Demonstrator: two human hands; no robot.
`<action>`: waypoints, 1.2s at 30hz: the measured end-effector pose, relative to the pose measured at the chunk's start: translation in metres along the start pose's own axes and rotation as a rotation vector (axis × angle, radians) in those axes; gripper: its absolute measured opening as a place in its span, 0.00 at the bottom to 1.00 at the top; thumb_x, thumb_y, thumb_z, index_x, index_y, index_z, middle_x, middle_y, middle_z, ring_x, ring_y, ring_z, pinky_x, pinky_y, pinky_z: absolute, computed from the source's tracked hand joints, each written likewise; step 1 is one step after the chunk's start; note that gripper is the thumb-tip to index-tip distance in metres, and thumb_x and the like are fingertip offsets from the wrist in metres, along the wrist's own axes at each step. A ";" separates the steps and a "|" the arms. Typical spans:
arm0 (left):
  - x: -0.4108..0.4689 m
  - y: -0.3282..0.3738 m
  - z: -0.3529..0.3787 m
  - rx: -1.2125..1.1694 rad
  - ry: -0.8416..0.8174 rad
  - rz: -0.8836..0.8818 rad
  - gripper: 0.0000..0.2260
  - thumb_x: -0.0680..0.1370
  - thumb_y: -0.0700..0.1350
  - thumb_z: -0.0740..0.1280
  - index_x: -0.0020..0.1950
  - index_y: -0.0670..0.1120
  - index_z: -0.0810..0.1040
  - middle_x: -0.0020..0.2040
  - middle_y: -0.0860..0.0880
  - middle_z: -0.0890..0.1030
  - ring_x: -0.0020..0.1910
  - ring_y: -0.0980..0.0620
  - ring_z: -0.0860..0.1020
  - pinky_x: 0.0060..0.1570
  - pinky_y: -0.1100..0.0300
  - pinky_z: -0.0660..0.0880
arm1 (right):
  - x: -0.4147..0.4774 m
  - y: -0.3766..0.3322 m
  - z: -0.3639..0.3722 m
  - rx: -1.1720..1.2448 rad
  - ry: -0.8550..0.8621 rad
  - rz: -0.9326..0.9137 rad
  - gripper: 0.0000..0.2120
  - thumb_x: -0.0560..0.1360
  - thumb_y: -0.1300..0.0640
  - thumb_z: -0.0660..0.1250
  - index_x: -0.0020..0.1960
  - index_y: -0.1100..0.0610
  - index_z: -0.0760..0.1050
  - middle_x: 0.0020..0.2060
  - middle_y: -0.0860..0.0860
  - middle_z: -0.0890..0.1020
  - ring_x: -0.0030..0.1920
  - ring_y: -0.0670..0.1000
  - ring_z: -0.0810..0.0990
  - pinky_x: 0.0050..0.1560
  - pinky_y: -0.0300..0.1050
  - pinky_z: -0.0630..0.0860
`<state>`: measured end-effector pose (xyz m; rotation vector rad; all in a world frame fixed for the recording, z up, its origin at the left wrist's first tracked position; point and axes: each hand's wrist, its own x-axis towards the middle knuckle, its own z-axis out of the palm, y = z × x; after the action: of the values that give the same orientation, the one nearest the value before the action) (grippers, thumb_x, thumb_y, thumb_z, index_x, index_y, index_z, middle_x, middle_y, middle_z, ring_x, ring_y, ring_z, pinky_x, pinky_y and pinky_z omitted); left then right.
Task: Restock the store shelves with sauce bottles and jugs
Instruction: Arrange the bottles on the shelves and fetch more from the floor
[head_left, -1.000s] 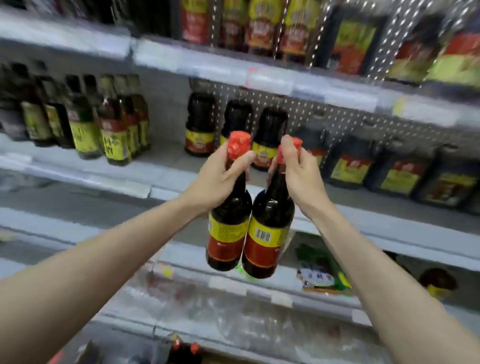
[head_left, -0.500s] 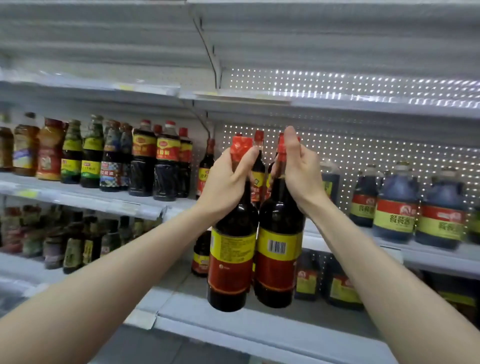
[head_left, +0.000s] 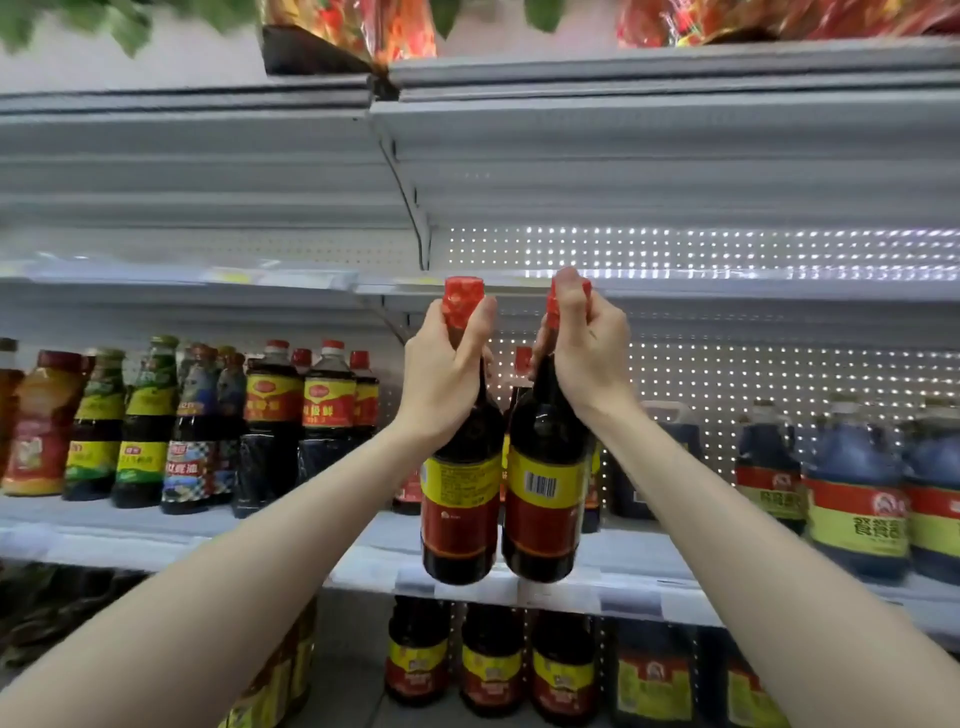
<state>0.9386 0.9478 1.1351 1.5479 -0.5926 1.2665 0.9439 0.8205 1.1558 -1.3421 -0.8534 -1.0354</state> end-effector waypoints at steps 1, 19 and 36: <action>0.008 -0.008 -0.002 -0.004 0.006 0.008 0.16 0.79 0.59 0.60 0.45 0.46 0.72 0.35 0.47 0.79 0.36 0.47 0.79 0.44 0.47 0.77 | 0.005 0.007 0.008 -0.011 0.027 -0.004 0.33 0.71 0.32 0.56 0.34 0.64 0.69 0.30 0.68 0.74 0.29 0.64 0.74 0.32 0.57 0.74; 0.070 -0.152 0.012 -0.103 -0.063 -0.109 0.15 0.80 0.54 0.61 0.46 0.42 0.72 0.35 0.53 0.74 0.32 0.61 0.72 0.35 0.72 0.69 | 0.052 0.139 0.083 -0.291 0.094 0.094 0.25 0.79 0.41 0.57 0.30 0.57 0.64 0.26 0.53 0.69 0.30 0.52 0.69 0.34 0.44 0.66; 0.089 -0.186 0.037 -0.084 -0.217 -0.400 0.23 0.80 0.60 0.57 0.68 0.46 0.70 0.53 0.52 0.75 0.59 0.50 0.73 0.54 0.59 0.65 | 0.070 0.183 0.074 -0.427 0.016 0.527 0.37 0.77 0.32 0.50 0.74 0.58 0.62 0.70 0.56 0.71 0.67 0.57 0.71 0.61 0.49 0.68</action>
<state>1.1404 1.0031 1.1471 1.6457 -0.4368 0.7706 1.1453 0.8771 1.1639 -1.7898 -0.2340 -0.8265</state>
